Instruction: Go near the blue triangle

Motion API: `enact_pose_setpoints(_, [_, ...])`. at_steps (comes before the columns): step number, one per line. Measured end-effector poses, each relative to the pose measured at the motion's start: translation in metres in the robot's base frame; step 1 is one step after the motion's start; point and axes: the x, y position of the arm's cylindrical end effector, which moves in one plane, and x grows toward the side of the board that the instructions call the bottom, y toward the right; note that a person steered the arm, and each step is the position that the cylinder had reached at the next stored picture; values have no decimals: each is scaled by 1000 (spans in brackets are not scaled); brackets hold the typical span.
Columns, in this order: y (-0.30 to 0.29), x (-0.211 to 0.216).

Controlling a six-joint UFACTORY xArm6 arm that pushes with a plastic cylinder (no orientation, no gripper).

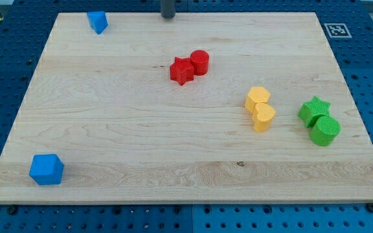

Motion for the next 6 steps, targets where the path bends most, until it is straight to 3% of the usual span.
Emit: enact_pose_setpoints(6, [-105,-1])
